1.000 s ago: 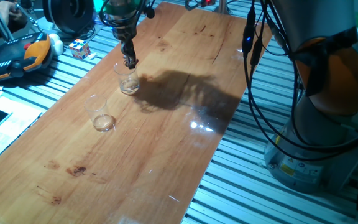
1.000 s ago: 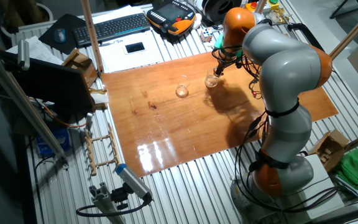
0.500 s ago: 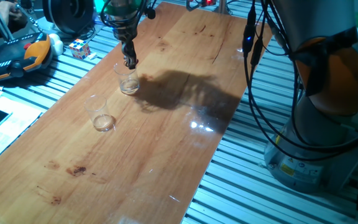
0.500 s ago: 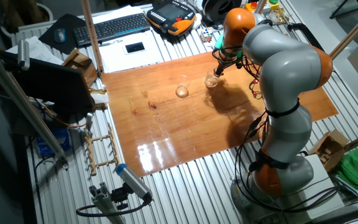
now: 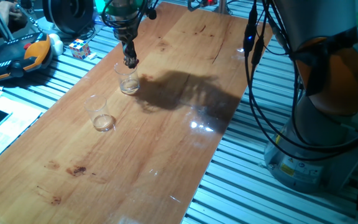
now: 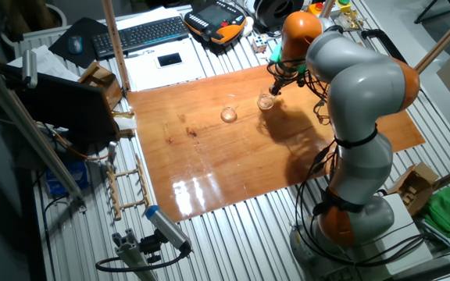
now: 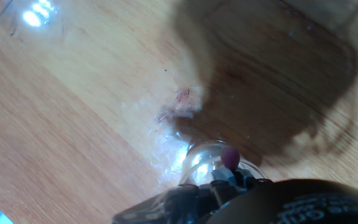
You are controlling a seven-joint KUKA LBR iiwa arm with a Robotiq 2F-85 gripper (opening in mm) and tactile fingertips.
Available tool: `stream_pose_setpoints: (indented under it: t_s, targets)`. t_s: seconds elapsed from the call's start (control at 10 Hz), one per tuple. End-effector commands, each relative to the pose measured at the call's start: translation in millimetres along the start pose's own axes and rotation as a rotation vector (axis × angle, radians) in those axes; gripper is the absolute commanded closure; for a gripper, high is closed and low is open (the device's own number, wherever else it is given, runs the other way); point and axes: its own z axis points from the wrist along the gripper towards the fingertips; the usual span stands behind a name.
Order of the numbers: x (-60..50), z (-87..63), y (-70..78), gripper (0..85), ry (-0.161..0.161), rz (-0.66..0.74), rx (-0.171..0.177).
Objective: Transfer liquid using a dropper
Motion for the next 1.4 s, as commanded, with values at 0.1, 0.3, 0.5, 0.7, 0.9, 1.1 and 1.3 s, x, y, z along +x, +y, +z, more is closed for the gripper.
stream_pose_setpoints:
  t_s: [0.1, 0.3, 0.5, 0.7, 0.9, 1.1, 1.3]
  targets:
    - [-0.1, -0.1, 0.0, 81.7, 0.002, -0.002, -0.004]
    - [0.3, -1.3, -0.1, 83.7, 0.001, -0.005, -0.007]
    - [0.5, -2.0, -0.1, 84.0, 0.002, -0.005, -0.008]
    - [1.6, -4.0, -0.2, 84.0, 0.002, -0.01, -0.012]
    - [2.8, -5.0, -0.5, 84.0, 0.007, -0.01, -0.013]
    - [3.4, -7.1, -0.8, 84.0, 0.005, -0.013, -0.011]
    - [3.5, -8.1, -0.9, 84.0, 0.0, -0.015, -0.009]
